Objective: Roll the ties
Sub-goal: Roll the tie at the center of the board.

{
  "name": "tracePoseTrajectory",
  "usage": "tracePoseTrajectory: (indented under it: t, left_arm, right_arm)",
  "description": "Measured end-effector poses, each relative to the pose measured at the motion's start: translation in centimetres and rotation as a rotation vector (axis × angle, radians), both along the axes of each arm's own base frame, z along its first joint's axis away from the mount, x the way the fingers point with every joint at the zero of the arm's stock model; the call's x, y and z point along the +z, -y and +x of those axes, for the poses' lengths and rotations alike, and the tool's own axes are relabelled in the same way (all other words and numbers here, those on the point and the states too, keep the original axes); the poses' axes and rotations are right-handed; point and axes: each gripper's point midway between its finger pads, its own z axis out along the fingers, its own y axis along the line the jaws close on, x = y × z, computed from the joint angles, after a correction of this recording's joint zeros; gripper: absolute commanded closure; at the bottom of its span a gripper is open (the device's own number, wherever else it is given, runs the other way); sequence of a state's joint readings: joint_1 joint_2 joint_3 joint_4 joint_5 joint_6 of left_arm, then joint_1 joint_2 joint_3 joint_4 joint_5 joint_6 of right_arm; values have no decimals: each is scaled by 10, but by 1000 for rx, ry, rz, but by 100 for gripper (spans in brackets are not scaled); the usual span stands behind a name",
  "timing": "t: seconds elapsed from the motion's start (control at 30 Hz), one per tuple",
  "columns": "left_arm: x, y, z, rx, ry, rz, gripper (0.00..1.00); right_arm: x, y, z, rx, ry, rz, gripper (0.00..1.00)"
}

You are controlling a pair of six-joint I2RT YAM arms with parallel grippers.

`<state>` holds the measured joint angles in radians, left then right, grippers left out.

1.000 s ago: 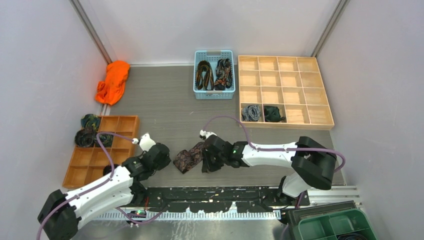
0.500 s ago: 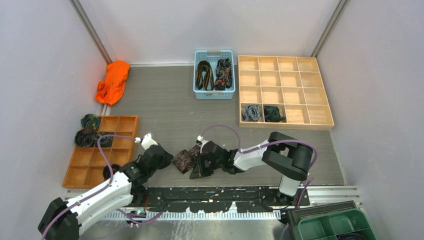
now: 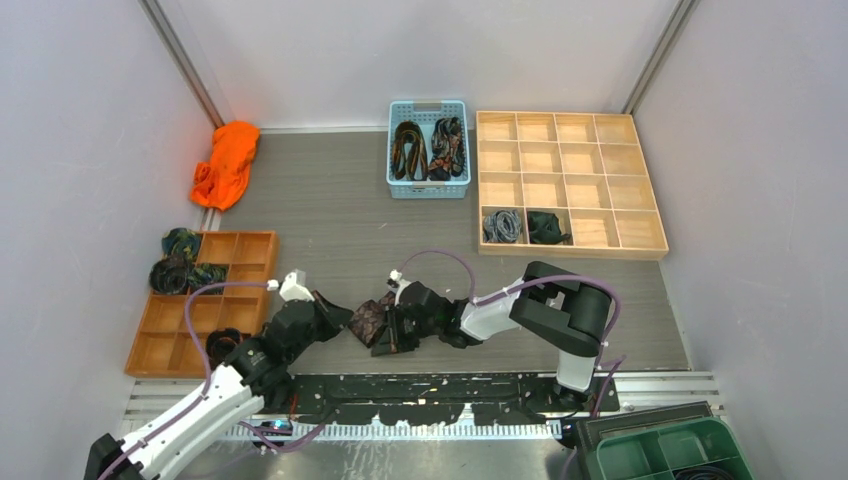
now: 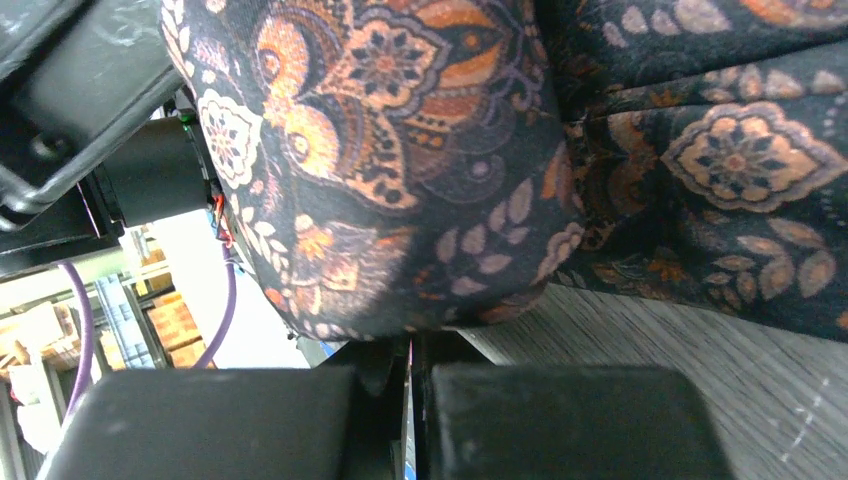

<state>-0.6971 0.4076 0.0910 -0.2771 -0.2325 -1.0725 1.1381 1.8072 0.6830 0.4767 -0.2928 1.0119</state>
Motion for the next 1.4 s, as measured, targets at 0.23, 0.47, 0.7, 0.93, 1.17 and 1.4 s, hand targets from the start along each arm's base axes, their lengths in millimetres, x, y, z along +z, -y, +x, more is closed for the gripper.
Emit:
tracePoseTrajectory:
  t: [0.23, 0.47, 0.7, 0.93, 1.17, 1.4]
  left_arm:
    - [23, 10, 1, -27, 67, -96, 100]
    - [35, 5, 4, 20, 97, -130, 100]
    - [28, -10, 13, 148, 72, -116, 100]
    - [-25, -18, -1, 160, -134, 35, 100]
    - [-26, 13, 8, 80, -163, -31, 100]
    - [-25, 32, 5, -24, -171, -65, 100]
  right_arm:
    - [0, -2, 7, -34, 9, -9, 99]
    - [0, -3, 11, -56, 15, -15, 99]
    - [0, -3, 11, -57, 14, -15, 99]
    - [0, -3, 12, -60, 15, -16, 99]
    - [0, -3, 12, -61, 16, -16, 99]
    - [0, -3, 12, -61, 15, -16, 99]
